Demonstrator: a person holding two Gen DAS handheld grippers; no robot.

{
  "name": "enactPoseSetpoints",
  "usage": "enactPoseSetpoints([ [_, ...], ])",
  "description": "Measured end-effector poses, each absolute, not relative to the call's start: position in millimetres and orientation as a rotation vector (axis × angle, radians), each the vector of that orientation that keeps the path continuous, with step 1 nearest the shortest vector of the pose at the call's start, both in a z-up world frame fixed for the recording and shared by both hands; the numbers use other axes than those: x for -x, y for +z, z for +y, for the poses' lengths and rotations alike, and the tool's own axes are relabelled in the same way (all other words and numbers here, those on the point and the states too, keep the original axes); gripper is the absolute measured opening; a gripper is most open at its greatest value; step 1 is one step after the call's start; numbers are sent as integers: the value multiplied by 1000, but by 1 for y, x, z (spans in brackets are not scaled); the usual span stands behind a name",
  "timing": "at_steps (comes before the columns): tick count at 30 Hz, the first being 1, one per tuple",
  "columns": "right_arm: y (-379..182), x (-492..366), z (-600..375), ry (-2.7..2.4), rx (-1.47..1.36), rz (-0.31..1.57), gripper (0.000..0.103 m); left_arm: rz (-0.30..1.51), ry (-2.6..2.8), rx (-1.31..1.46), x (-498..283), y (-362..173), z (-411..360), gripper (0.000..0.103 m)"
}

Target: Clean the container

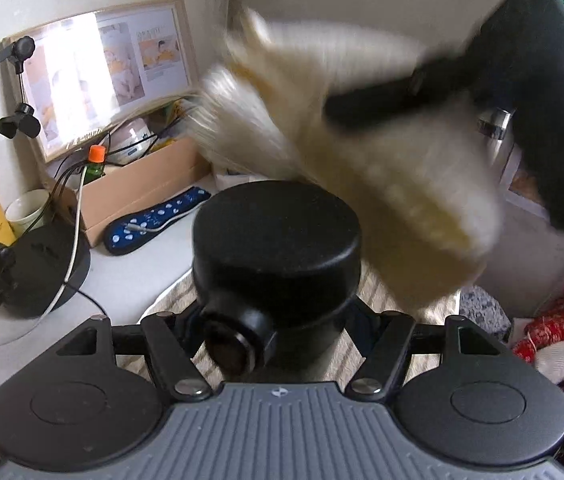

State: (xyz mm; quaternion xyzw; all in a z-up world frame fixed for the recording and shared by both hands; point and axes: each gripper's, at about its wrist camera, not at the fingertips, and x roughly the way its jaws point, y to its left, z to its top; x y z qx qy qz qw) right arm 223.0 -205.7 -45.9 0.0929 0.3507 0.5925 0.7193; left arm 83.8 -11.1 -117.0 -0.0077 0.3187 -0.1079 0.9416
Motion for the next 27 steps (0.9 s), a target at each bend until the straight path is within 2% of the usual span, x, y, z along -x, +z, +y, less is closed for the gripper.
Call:
enactPoseSetpoints([
  [4,-16,-195,-172,1379,-41,735,22,605,-246,71,-86,-127,-5,67],
  [7,-17,-176,-146,1348,100,743,22,583,-258,68,-86,-130,-4,67],
  [11,-16,-159,-134,1316,139,752,22,574,-269,80,-85,-134,2,66],
  [18,-14,-132,-109,1260,309,651,21,562,-302,62,-79,-135,5,66],
  [23,-28,-136,-101,1116,426,525,20,553,-303,63,-80,-138,4,66],
  [27,-47,-163,-125,932,433,558,20,552,-301,71,-83,-139,5,66],
])
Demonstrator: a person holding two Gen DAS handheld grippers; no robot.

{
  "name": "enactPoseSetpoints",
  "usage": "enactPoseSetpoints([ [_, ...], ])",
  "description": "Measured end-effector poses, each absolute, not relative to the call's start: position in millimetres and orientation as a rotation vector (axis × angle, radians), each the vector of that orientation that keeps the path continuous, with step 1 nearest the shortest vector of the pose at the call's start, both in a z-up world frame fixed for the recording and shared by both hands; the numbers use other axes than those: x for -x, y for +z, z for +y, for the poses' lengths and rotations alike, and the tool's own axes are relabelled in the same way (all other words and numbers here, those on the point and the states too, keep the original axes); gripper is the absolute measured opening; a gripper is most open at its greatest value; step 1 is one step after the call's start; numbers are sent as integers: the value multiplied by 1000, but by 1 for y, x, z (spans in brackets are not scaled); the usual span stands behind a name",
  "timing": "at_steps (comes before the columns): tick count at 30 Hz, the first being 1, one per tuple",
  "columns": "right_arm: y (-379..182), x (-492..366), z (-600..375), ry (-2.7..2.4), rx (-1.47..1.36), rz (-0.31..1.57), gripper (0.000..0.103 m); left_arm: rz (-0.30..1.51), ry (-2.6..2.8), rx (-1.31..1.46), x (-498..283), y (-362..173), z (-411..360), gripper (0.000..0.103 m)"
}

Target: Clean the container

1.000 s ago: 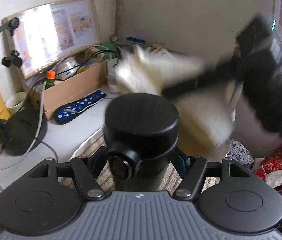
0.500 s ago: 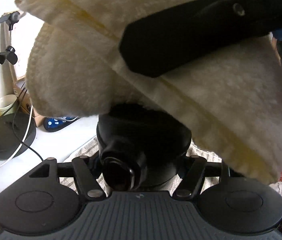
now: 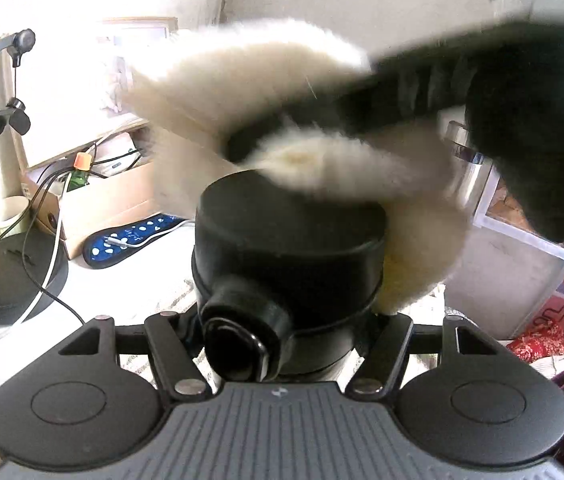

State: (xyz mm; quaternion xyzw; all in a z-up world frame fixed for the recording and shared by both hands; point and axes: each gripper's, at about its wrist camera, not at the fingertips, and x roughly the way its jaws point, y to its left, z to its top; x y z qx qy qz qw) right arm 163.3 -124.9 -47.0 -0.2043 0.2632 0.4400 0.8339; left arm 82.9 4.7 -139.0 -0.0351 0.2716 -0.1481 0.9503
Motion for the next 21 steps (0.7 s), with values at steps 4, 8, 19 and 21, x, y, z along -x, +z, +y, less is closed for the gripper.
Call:
enactPoseSetpoints([
  [4,-84,-172,-165,852,386,703,20,559,-291,109,-87,-140,11,66],
  [8,-112,-168,-208,814,177,884,20,557,-290,112,-87,-139,14,66],
  [19,-156,-161,-271,740,-195,1109,21,658,-287,-2,-91,-149,-7,67],
  [21,-160,-158,-275,747,-240,1120,21,671,-279,10,-87,-152,-5,67],
])
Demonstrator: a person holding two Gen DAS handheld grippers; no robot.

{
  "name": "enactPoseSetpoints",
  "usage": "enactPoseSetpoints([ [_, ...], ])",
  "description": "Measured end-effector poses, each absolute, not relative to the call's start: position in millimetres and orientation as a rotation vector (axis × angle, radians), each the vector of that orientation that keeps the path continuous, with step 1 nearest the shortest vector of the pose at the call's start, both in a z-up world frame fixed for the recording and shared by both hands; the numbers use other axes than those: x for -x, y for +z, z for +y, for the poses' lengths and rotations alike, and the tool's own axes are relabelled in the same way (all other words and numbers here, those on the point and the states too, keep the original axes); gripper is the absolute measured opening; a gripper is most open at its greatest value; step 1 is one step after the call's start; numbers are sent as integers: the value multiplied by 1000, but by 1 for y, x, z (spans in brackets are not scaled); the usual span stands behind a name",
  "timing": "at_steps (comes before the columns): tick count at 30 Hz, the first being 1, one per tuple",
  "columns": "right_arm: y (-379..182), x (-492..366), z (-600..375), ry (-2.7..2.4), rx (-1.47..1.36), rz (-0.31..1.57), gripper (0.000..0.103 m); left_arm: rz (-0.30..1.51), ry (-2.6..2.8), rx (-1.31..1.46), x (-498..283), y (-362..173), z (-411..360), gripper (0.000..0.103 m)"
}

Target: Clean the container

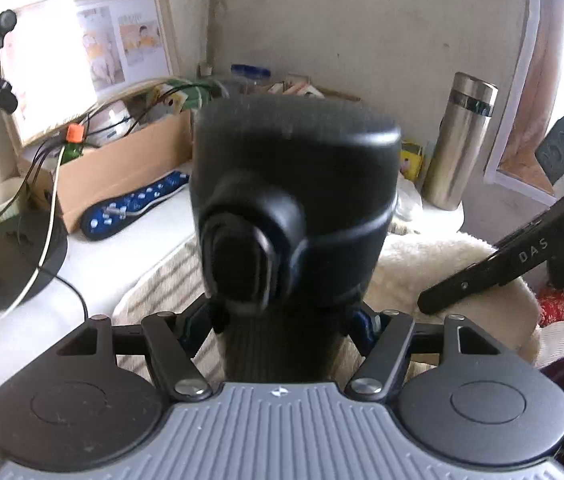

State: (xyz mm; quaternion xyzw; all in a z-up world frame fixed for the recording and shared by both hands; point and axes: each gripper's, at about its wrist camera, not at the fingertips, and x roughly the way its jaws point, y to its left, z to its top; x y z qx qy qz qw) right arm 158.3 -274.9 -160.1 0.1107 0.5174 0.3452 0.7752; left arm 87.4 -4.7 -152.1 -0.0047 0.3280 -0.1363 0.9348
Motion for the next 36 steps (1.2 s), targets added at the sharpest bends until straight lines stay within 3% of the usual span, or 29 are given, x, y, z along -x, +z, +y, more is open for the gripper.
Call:
enactPoseSetpoints([
  [13,-202,-178,-289,781,-545,1253,21,713,-188,16,-87,-144,-12,64],
  [24,-253,-194,-285,781,-1075,1374,21,602,-220,125,-83,-63,-2,64],
  [28,-265,-193,-275,833,-1440,1321,22,622,-246,86,-82,-57,-16,64],
  [36,-261,-204,-273,793,-1664,1198,22,554,-360,209,-70,-39,-24,64],
])
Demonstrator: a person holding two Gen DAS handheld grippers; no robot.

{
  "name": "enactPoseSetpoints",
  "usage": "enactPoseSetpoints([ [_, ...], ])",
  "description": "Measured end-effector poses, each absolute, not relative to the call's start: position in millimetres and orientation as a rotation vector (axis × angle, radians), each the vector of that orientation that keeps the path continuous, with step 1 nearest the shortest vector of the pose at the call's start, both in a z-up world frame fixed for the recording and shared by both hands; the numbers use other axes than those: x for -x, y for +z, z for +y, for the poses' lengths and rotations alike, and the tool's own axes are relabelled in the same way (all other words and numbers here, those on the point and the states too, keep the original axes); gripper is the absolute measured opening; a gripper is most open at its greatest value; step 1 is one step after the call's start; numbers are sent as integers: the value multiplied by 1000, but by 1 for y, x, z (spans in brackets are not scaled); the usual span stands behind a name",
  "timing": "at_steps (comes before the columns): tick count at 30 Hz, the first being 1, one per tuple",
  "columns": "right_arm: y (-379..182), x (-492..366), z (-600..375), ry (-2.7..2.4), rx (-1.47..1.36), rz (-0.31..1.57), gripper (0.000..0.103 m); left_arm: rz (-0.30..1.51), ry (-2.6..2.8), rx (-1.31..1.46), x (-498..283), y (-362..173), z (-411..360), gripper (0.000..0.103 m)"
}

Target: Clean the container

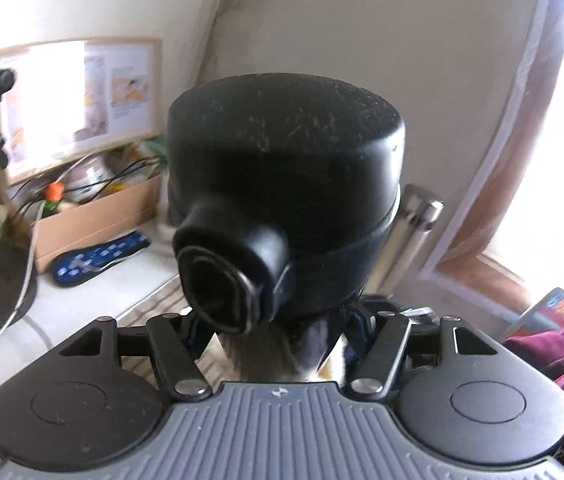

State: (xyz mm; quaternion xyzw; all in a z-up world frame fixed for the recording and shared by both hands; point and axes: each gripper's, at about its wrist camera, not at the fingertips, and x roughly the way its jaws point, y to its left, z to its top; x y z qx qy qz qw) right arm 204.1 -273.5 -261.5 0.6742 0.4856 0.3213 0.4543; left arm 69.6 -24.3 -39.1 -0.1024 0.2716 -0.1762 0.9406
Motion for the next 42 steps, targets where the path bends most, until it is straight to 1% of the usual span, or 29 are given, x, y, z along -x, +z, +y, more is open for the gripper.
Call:
enactPoseSetpoints([
  [3,-257,-200,-265,815,-1634,1246,22,519,-370,199,-70,-36,-29,64],
  [6,-260,-195,-266,804,-1636,1273,22,526,-348,167,-70,-39,-26,64],
  [11,-256,-187,-288,775,-1693,1230,22,552,-315,181,-66,-42,-18,64],
  [15,-245,-188,-301,784,-1710,1182,22,538,-351,202,-68,-40,-17,64],
  [20,-245,-207,-289,785,-1684,1152,22,513,-413,181,-65,-33,-31,64],
  [25,-248,-206,-269,814,-1642,1216,22,482,-401,165,-64,-28,-31,64],
  [29,-250,-185,-284,784,-1681,1255,22,486,-370,162,-60,-32,-25,64],
  [35,-240,-175,-312,756,-1770,1190,22,489,-389,194,-56,-36,-26,64],
  [39,-243,-193,-307,764,-1796,1134,22,490,-421,215,-59,-33,-30,64],
  [42,-247,-209,-287,780,-1762,1161,21,490,-427,193,-62,-32,-38,64],
])
